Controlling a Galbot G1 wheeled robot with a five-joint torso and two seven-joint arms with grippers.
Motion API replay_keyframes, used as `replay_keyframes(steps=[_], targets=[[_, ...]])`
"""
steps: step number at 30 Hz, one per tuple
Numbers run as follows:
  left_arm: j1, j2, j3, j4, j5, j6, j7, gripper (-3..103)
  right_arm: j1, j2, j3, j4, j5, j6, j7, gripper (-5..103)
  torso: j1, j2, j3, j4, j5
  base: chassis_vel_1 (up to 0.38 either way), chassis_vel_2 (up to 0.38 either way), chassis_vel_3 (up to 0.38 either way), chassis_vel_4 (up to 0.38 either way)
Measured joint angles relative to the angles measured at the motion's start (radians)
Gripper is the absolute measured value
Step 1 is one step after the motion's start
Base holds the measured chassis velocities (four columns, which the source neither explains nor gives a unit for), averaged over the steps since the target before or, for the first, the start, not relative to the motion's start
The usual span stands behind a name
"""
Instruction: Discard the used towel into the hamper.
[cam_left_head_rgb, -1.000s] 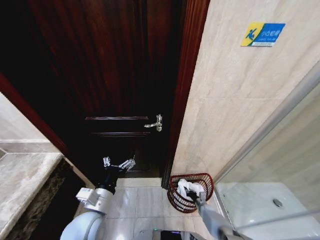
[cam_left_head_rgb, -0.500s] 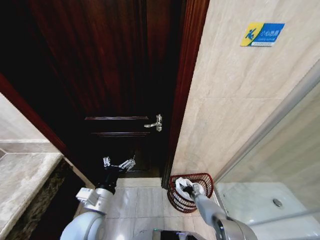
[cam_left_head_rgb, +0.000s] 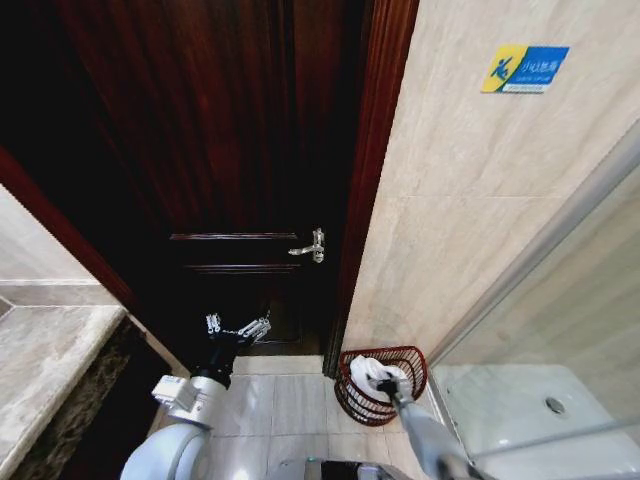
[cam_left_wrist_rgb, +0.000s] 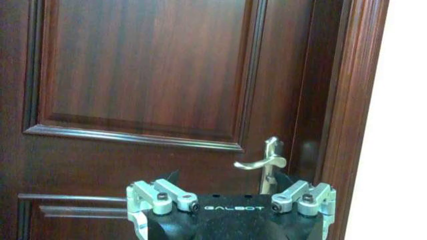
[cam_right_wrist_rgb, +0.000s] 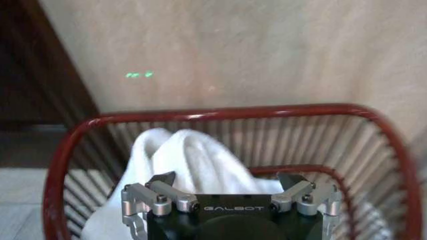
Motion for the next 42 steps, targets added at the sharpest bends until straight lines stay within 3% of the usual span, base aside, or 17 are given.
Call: replay_keyframes(steps=[1,5,11,13,25,31,42], targets=[[0.0,0.0,0.0,0.0,0.0,0.0,0.0,97,-0.068,-0.005,-0.005,0.139,0.054,-0.039,-0.002,100,0.0,0.0,0.0,0.0002,-0.0004,0.0,0.0,0.0,0.0],[0.0,0.0,0.0,0.0,0.0,0.0,0.0,97,-0.161,0.004,-0.008,0.3,0.109,-0.065,-0.007,100,0.0,0.0,0.0,0.0006,0.0001,0.0,0.0,0.0,0.0],[0.0,0.0,0.0,0.0,0.0,0.0,0.0,97,-0.284,0.029,0.001,0.484,0.137,-0.064,-0.004,100,0.0,0.0,0.0,0.0004,0.0,0.0,0.0,0.0,0.0],[0.0,0.0,0.0,0.0,0.0,0.0,0.0,97,-0.37,0.037,0.009,0.636,0.152,-0.073,0.005,100,0.0,0.0,0.0,0.0005,-0.0002,0.0,0.0,0.0,0.0],[0.0,0.0,0.0,0.0,0.0,0.0,0.0,97,-0.619,0.055,0.037,1.123,0.172,-0.114,0.038,100,0.0,0.0,0.0,0.0005,-0.0004,0.0,0.0,0.0,0.0],[0.0,0.0,0.0,0.0,0.0,0.0,0.0,97,-0.78,0.107,0.032,1.41,0.194,-0.126,0.044,100,0.0,0.0,0.0,0.0003,-0.0003,0.0,0.0,0.0,0.0],[0.0,0.0,0.0,0.0,0.0,0.0,0.0,97,-0.819,0.133,0.012,1.685,0.126,-0.148,0.089,100,0.0,0.0,0.0,0.0006,-0.0002,0.0,0.0,0.0,0.0]])
